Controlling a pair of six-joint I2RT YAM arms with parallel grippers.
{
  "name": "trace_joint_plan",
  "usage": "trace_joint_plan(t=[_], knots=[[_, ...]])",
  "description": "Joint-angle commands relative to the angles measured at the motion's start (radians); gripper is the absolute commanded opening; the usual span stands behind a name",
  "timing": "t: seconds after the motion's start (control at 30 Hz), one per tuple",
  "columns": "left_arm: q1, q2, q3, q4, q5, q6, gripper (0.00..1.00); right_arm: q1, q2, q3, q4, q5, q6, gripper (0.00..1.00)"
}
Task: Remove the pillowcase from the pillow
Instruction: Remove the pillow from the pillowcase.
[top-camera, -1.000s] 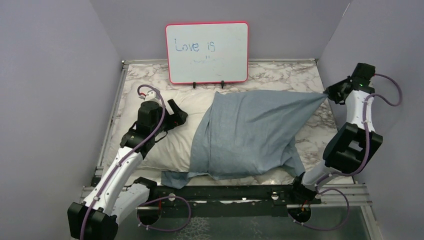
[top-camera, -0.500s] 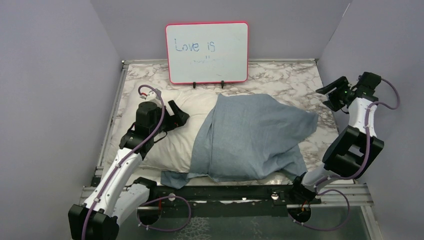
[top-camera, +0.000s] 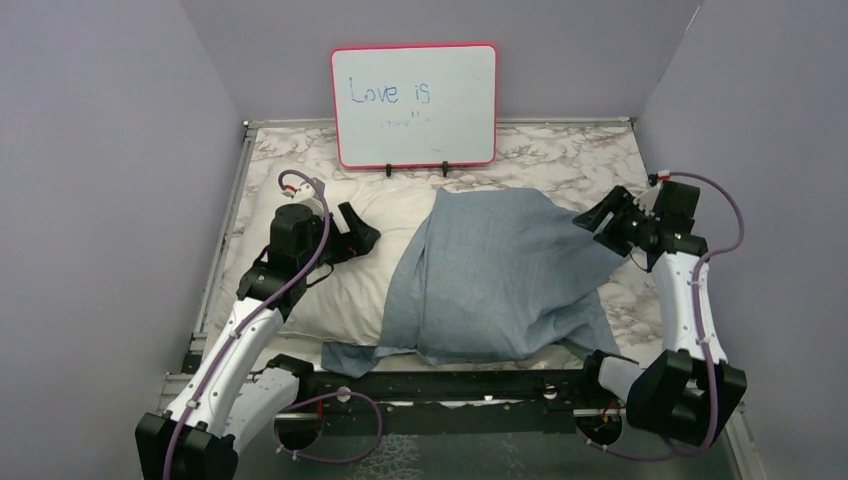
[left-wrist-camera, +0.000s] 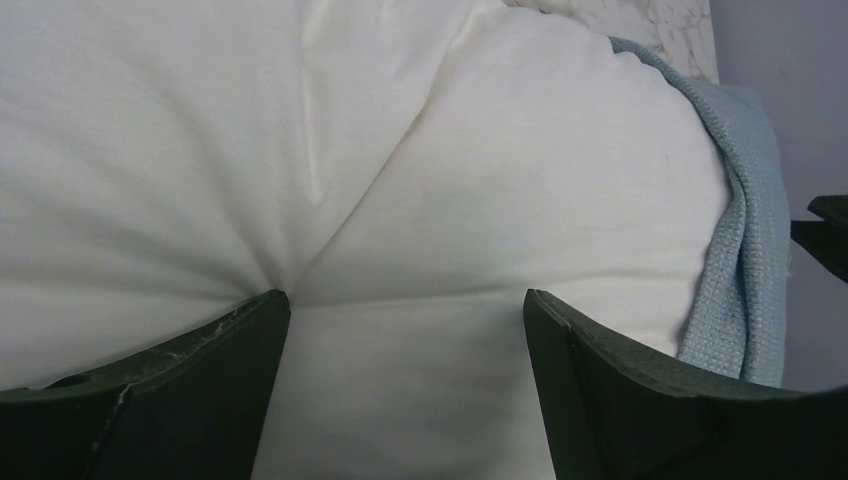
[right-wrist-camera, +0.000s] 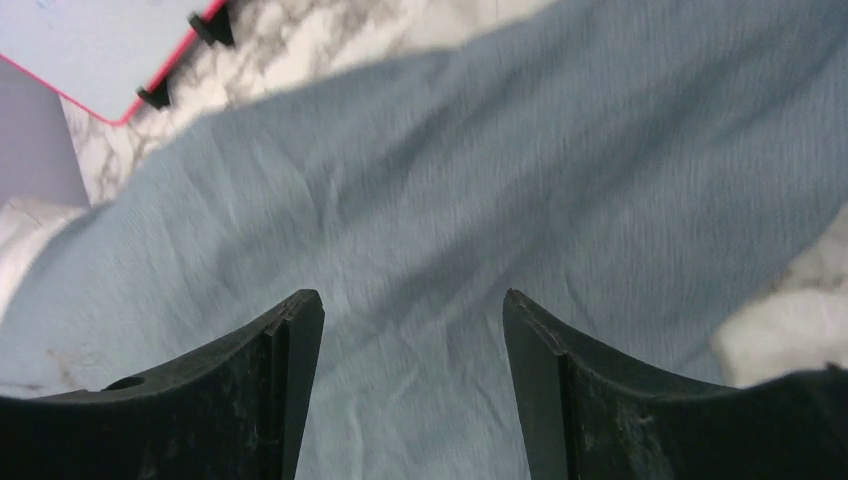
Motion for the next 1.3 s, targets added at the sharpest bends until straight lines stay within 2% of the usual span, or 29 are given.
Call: trace_joint_plan(t=[0.0, 0.27, 0.43, 0.57, 0.6, 0.8, 1.0, 1.13, 1.27], knots=[[0.009, 0.002, -0.026, -0.169, 0.031, 0.031, 0.91, 0.009, -0.171, -0.129, -0.128, 0.014, -0.048, 0.71], [0.009, 0.001, -0.024, -0.145, 0.052, 0.054, 0.92, 0.015, -0.408, -0.26, -0.287, -0.16, 0.05, 0.74], [0.009, 0.008, -0.03, -0.118, 0.094, 0.05, 0.92, 0.02, -0.421, -0.423, -0.179, -0.374, 0.118, 0.74], [0.009, 0.005, -0.016, -0.119, 0.135, 0.063, 0.93, 0.027, -0.414, -0.442, -0.187, -0.306, 0.113, 0.75], [0.009, -0.01, 0.011, -0.12, 0.164, 0.06, 0.95, 0.026, -0.42, -0.518, -0.115, -0.247, 0.192, 0.75], [0.009, -0.026, 0.089, -0.171, 0.182, 0.069, 0.95, 0.033, -0.432, -0.664, 0.014, -0.09, 0.45, 0.73], [0.01, -0.031, 0.192, -0.233, 0.239, 0.101, 0.95, 0.036, -0.4, -0.589, -0.031, 0.104, 0.48, 0.74], [0.009, -0.033, 0.224, -0.242, 0.295, 0.107, 0.96, 0.037, -0.354, -0.555, -0.01, 0.08, 0.523, 0.74], [0.009, -0.032, 0.184, -0.243, 0.314, 0.095, 0.96, 0.087, -0.341, -0.574, 0.01, 0.099, 0.61, 0.74]])
